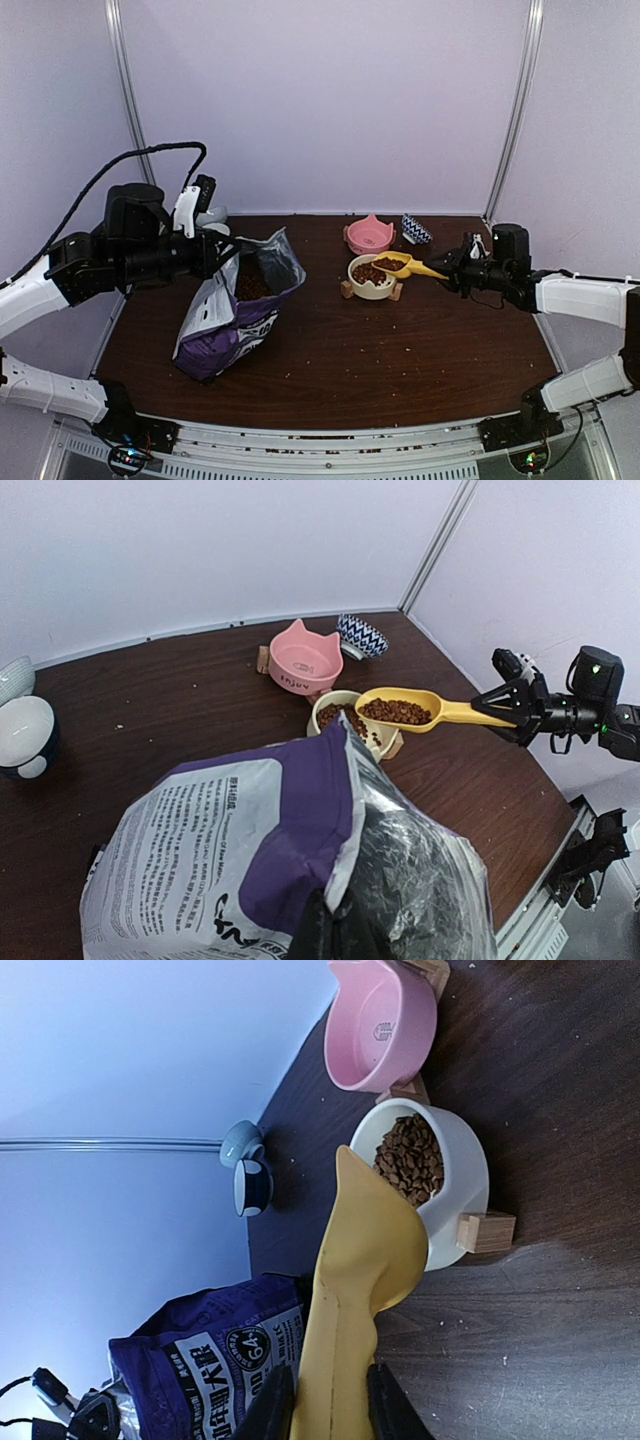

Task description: Serve the pet food

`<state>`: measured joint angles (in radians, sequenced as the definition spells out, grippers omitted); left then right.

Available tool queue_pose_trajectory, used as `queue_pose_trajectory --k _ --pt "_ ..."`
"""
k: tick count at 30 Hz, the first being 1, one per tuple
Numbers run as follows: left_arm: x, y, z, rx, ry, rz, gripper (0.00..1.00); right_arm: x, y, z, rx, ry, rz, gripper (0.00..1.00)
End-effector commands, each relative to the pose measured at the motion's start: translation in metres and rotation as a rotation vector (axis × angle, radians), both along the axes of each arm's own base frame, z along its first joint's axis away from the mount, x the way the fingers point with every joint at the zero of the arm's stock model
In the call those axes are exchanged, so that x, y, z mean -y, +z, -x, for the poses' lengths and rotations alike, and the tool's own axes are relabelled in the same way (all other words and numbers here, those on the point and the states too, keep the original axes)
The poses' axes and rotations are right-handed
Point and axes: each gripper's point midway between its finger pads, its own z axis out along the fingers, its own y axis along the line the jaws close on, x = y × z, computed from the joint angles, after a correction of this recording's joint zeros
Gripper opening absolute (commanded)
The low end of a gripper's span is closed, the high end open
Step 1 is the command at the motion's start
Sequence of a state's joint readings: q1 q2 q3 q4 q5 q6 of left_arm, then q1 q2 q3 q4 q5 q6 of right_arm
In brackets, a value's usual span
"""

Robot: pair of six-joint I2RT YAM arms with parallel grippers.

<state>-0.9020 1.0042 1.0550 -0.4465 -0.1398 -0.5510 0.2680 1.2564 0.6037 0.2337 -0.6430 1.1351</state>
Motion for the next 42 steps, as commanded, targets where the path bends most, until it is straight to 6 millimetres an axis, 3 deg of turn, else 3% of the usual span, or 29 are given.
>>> queue_pose_trajectory --k 1,12,42 --pt "0.003 0.032 -0.002 0.073 -0.009 0.082 0.0 0.004 0.01 -0.011 0.054 0.003 0.067 0.0" --pt "0.005 0.03 -0.003 0.07 -0.013 0.075 0.0 0.006 0.006 -0.011 0.04 0.025 0.134 0.0" --pt "0.007 0.029 -0.004 0.072 -0.015 0.078 0.0 0.018 0.032 -0.013 0.075 0.114 0.437 0.0"
